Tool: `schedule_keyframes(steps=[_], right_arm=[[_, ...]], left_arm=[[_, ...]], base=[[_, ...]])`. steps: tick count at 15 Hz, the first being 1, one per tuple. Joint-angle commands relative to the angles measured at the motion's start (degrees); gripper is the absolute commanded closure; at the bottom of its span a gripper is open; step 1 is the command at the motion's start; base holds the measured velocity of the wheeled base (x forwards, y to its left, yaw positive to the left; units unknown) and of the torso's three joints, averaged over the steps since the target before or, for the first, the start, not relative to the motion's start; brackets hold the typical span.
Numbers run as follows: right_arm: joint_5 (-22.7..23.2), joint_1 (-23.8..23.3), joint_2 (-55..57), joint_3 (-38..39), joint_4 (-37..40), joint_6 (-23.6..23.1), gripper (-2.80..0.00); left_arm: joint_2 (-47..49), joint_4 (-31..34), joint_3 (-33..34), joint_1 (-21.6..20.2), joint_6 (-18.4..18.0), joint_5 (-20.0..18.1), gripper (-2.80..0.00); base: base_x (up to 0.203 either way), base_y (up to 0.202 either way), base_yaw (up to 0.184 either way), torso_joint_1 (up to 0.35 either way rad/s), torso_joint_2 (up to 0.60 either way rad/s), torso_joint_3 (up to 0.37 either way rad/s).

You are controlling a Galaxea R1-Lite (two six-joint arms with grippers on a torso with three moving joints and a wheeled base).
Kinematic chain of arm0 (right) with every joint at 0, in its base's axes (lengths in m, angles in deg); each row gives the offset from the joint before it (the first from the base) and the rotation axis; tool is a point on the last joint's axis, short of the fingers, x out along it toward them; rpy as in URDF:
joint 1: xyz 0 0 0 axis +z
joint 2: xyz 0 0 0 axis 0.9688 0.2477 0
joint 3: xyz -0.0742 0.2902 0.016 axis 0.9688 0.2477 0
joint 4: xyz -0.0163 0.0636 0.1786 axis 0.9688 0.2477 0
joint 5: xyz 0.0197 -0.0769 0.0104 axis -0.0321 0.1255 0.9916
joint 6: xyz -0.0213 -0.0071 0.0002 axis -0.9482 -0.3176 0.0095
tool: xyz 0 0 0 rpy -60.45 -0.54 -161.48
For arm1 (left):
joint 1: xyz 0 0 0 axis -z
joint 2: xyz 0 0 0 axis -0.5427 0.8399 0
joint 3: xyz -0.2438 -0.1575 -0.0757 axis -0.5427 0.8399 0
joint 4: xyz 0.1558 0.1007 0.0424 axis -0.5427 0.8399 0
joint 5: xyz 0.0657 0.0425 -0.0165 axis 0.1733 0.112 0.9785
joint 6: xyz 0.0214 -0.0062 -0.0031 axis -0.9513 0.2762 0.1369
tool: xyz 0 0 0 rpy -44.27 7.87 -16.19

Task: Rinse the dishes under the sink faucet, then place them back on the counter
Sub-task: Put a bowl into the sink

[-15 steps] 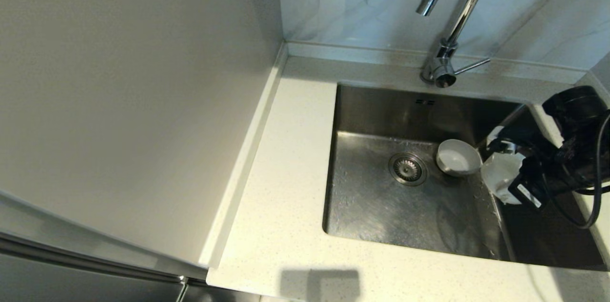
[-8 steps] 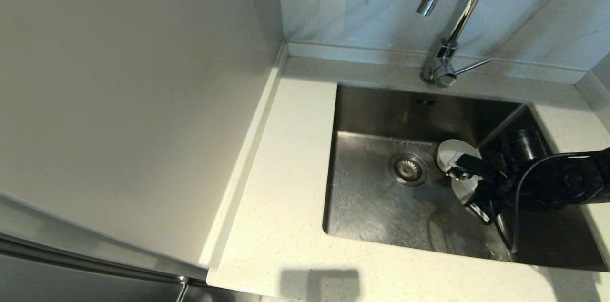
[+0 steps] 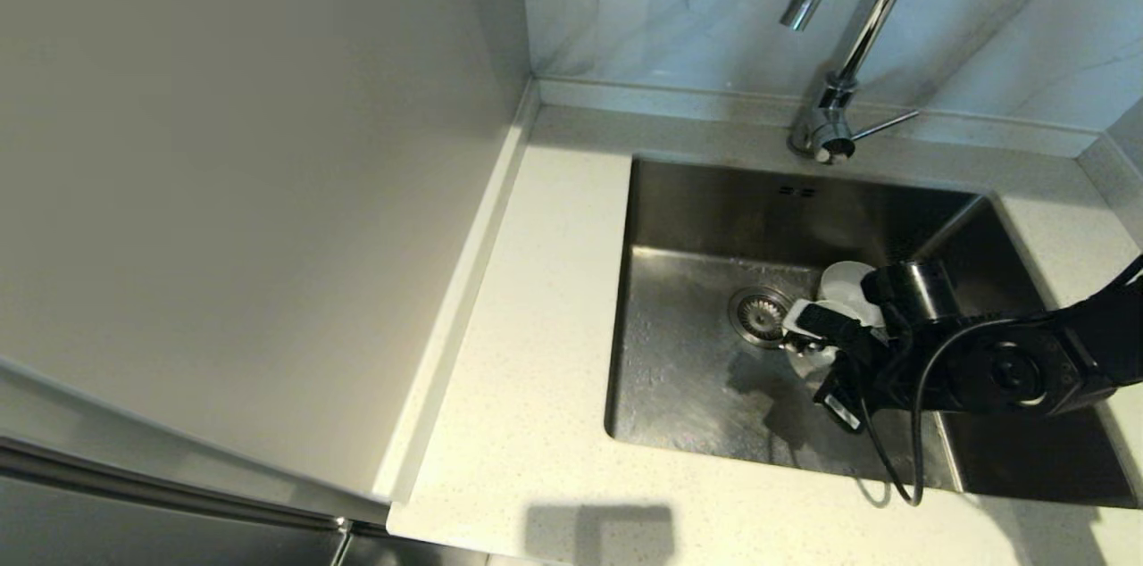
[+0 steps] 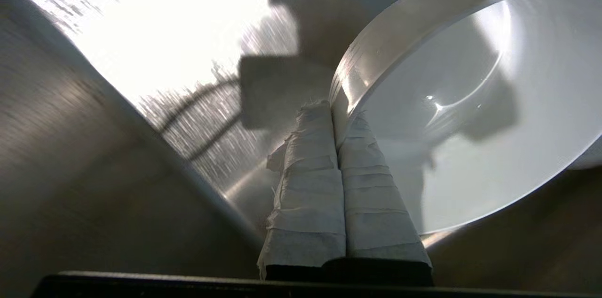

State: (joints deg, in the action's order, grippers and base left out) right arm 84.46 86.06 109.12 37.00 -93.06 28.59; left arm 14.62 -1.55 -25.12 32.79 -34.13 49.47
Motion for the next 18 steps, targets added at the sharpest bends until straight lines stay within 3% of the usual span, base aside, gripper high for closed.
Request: schedule_keyframes(steps=[1, 5, 8, 13, 18], right_arm=[[-0.9, 3.3, 1.1, -0.1, -1.1, 0.0, 0.0], [-6.0, 5.6, 6.9, -4.4, -9.4, 3.2, 0.0], [-10.9, 5.9, 9.9, -11.1, -9.9, 7.1, 0.0], [-12.2, 4.7, 16.2, -19.4, -9.9, 11.8, 0.0], [-12.2, 4.2, 22.5, -27.4, -9.9, 12.7, 0.0]], left_arm=[[-0.2, 0.0, 0.0, 0.0, 0.0, -0.1, 0.0], [-0.2, 0.0, 0.0, 0.0, 0.0, 0.0, 0.0], [-0.2, 0.0, 0.0, 0.0, 0.0, 0.0, 0.0], [-0.2, 0.0, 0.0, 0.0, 0.0, 0.0, 0.0], [-0.2, 0.0, 0.0, 0.0, 0.0, 0.0, 0.0]], base=[[0.0, 0.0, 0.0, 0.0, 0.0, 0.0], [0.0, 0.0, 0.0, 0.0, 0.0, 0.0], [0.0, 0.0, 0.0, 0.0, 0.0, 0.0], [0.0, 0.0, 0.0, 0.0, 0.0, 0.0], [0.0, 0.0, 0.0, 0.0, 0.0, 0.0]])
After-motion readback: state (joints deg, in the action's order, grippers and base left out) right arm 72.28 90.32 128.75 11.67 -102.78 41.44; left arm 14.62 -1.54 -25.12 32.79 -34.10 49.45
